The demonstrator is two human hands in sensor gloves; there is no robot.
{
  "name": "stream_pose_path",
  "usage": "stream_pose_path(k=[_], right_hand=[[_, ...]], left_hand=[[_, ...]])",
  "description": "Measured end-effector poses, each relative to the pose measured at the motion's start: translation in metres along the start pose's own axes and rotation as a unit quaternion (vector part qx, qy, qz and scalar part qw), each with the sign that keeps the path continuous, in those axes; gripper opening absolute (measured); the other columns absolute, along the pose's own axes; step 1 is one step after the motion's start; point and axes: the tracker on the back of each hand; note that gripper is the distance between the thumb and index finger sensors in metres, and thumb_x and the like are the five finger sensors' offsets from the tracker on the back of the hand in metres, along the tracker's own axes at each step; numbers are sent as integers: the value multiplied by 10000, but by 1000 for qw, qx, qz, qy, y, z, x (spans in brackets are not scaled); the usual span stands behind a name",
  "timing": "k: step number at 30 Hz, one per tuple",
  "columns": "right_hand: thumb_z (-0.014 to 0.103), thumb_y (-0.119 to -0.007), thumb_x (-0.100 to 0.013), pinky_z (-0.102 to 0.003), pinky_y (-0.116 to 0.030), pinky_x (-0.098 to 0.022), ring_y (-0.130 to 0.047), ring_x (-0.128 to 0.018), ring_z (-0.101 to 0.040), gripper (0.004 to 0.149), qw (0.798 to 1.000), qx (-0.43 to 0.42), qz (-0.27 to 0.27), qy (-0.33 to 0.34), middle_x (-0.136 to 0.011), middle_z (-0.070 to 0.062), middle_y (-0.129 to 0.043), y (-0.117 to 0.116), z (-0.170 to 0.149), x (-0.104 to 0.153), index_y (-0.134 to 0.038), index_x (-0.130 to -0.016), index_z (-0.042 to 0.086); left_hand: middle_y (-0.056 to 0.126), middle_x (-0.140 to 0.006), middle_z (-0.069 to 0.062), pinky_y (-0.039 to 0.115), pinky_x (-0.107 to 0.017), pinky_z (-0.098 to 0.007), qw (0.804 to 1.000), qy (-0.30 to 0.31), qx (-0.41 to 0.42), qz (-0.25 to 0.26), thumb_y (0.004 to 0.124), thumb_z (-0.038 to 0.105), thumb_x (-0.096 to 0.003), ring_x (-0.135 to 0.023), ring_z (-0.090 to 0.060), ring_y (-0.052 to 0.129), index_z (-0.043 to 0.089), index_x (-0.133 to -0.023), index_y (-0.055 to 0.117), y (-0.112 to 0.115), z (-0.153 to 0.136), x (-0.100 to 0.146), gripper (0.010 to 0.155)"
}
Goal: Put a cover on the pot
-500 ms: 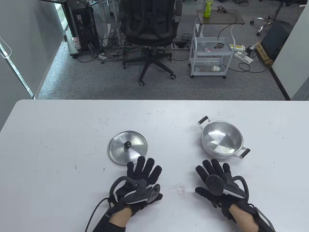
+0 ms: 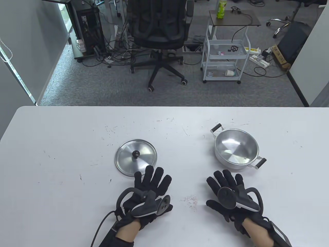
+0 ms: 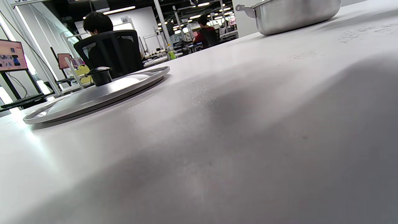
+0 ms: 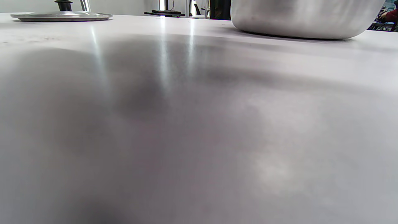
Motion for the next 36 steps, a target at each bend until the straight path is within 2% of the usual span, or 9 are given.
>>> stream_pose_path(k=[5, 10, 15, 18, 20, 22, 26, 32, 36], right_hand=[[727, -576, -312, -729, -288, -701, -324, -1074, -435, 865, 1000, -7, -2, -8, -1172, -82, -316, 4, -3, 0, -378, -1061, 343], [720, -610, -321, -760, -344, -678, -347, -1065, -439, 881, 997, -50, -21, -51, -1166, -97, -304, 29, -23, 5, -347, -1065, 328], [689, -684, -324, -772, -424, -662, -401, -1057, -480, 892, 981, -92, -67, -158, -1156, -154, -366, 74, -79, 5, -412, -1066, 275], [682, -689, -328, -755, -457, -663, -402, -1055, -476, 889, 964, -116, -60, -230, -1151, -164, -364, 88, -120, -4, -433, -1066, 258], [687, -679, -334, -709, -548, -655, -470, -1038, -472, 889, 948, -139, -36, -282, -1145, -167, -392, 91, -152, -13, -437, -1066, 244], [711, -635, -337, -570, -741, -559, -781, -872, -425, 894, 924, -165, -16, -344, -1069, -173, -620, 89, -178, -18, -499, -1047, 185], [707, -625, -343, -437, -854, -384, -981, -594, -336, 842, 886, -257, 47, -382, -888, -161, -843, 75, -207, -30, -652, -980, 157], [599, -688, -390, -280, -889, -173, -1056, -282, -171, 599, 858, -315, 106, -392, -608, -27, -1027, 53, -220, -46, -827, -836, 224], [464, -746, -427, -234, -884, -107, -1040, -187, -102, 344, 828, -415, 89, -367, -494, 101, -1048, 40, -221, -48, -924, -686, 323]], left_hand=[[139, -1255, -112, 382, -765, -759, 1000, -6, -1, 5, 458, 852, -337, -1157, -508, 236, 335, -1184, 176, -2, -2, 1, 1031], [148, -1254, -114, 386, -766, -756, 1000, -13, 0, 10, 472, 845, -342, -1156, -507, 242, 334, -1183, 179, -6, -6, 1, 1027], [152, -1255, -114, 386, -767, -754, 1000, -17, 3, 15, 475, 843, -346, -1156, -506, 244, 333, -1184, 185, -9, -8, 2, 1023], [156, -1256, -112, 385, -767, -756, 1000, -17, 5, 18, 478, 842, -345, -1157, -506, 244, 335, -1183, 186, -10, -9, 2, 1023], [154, -1256, -112, 383, -768, -755, 1000, -17, 4, 18, 478, 842, -345, -1157, -504, 241, 336, -1183, 186, -10, -9, 2, 1022], [156, -1256, -114, 385, -767, -755, 1000, -17, 3, 18, 478, 842, -346, -1157, -506, 243, 332, -1185, 188, -9, -9, 2, 1025], [158, -1257, -114, 383, -767, -755, 1000, -20, 0, 20, 480, 841, -346, -1156, -506, 242, 333, -1185, 189, -9, -11, 2, 1023], [162, -1257, -111, 385, -767, -755, 1000, -21, -1, 17, 480, 842, -346, -1157, -506, 244, 335, -1185, 195, -9, -13, 2, 1021], [160, -1257, -111, 382, -768, -755, 1000, -21, 3, 17, 479, 841, -346, -1156, -506, 242, 333, -1186, 197, -9, -13, 2, 1022]])
Point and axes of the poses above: the tracker on the back of each hand, its own z axis roughly to the thumb side, its own x axis roughly from the fingertips to the wrist, y = z × x
